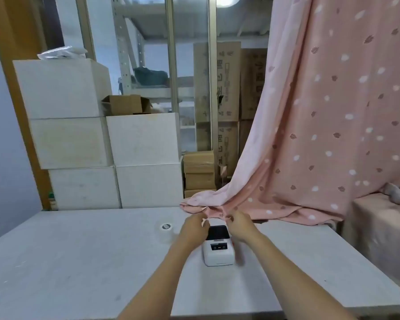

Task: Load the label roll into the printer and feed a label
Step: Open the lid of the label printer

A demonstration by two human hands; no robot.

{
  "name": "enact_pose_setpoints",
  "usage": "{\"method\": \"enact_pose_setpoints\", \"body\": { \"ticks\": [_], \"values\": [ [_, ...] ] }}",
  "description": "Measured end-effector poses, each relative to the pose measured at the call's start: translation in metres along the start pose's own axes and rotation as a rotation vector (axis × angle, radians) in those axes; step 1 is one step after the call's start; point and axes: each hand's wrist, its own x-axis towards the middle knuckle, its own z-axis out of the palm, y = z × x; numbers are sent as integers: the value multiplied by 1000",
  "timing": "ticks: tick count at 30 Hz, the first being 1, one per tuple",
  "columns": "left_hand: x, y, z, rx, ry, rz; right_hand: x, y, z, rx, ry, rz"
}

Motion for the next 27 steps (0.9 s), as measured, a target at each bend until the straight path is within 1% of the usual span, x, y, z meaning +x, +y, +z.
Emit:
{"method": "enact_pose_setpoints", "body": {
  "ticks": [2,5,11,13,16,17,21,24,27],
  "values": [
    [-2,-8,9,-84,13,-44,3,13,9,130,38,28],
    [-5,-26,28,-213,38,-71,6,33,26,337,39,78],
    [-4,-38,30,-496,99,-103,9,57,43,771,88,142],
    [-5,-41,27,-598,107,-136,5,57,41,760,58,90],
    [-10,-44,28,-636,97,-152,0,53,43,524,-31,3],
    [-9,-44,28,-637,93,-151,0,53,43,484,-52,-2],
    [-7,-42,29,-620,77,-136,4,55,40,564,-96,22],
    [-9,-37,29,-562,41,-111,6,54,37,585,-67,16],
    [-16,-35,31,-480,6,-37,6,52,38,582,-28,34]
  ]
}}
